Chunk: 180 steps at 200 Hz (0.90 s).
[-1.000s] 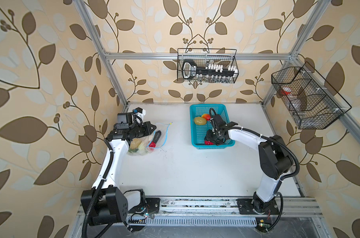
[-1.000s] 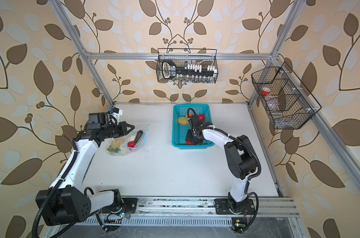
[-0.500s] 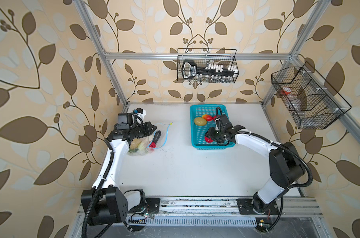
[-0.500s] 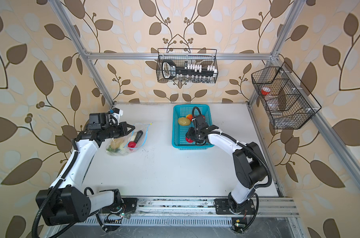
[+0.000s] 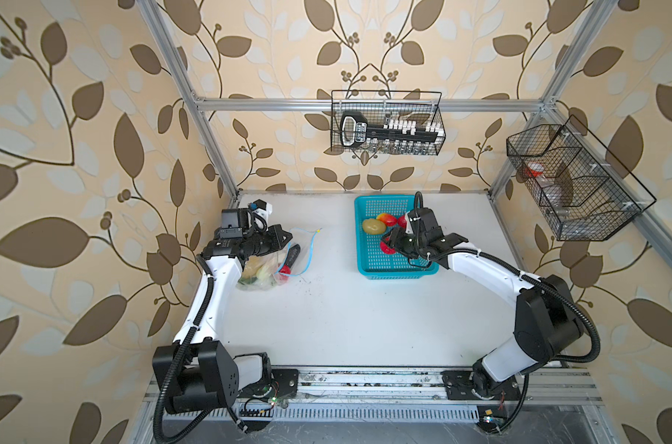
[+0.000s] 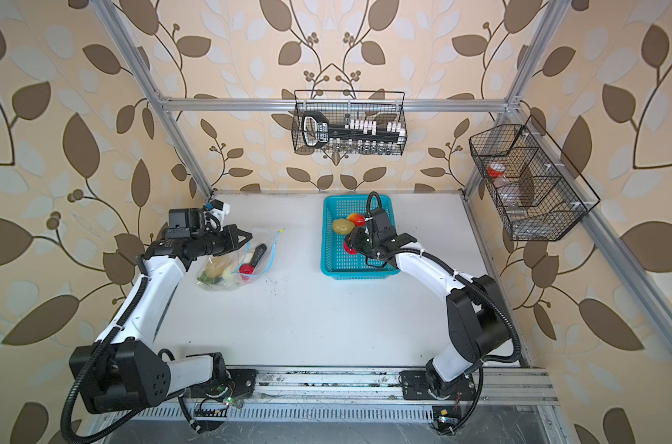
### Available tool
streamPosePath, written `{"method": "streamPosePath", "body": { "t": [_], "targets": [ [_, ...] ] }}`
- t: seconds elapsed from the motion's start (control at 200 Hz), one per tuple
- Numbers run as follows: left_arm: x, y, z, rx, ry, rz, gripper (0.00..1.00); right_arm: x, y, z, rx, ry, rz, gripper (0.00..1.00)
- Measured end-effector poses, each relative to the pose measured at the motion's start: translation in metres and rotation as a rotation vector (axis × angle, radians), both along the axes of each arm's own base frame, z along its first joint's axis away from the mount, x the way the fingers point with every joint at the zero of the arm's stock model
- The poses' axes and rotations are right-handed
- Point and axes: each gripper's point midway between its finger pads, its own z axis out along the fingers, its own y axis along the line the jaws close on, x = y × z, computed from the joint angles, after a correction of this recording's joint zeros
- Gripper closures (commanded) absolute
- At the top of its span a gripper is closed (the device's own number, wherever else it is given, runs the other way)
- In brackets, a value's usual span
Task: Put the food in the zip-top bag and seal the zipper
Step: 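Carry the red radish out of the basket toward the bag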
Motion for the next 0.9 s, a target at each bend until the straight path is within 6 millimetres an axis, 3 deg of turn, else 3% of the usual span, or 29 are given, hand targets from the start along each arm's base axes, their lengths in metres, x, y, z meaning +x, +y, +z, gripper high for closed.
{"method": "streamPosePath", "body": {
  "t": [0.275,0.555,0.9],
  "targets": [
    [0.009,0.006,-0.009,0.033,0.076,-0.002,1.0,-0.004,0.006,0.027,0.059,-0.068,0.035,0.59],
    [0.004,0.005,-0.002,0.065,0.058,-0.033,1.0,-0.007,0.009,0.033,0.074,-0.088,0.042,0.6],
    [-0.006,0.003,0.011,0.109,-0.041,-0.069,1.0,-0.019,0.048,0.047,0.115,-0.149,0.107,0.6]
  ]
}}
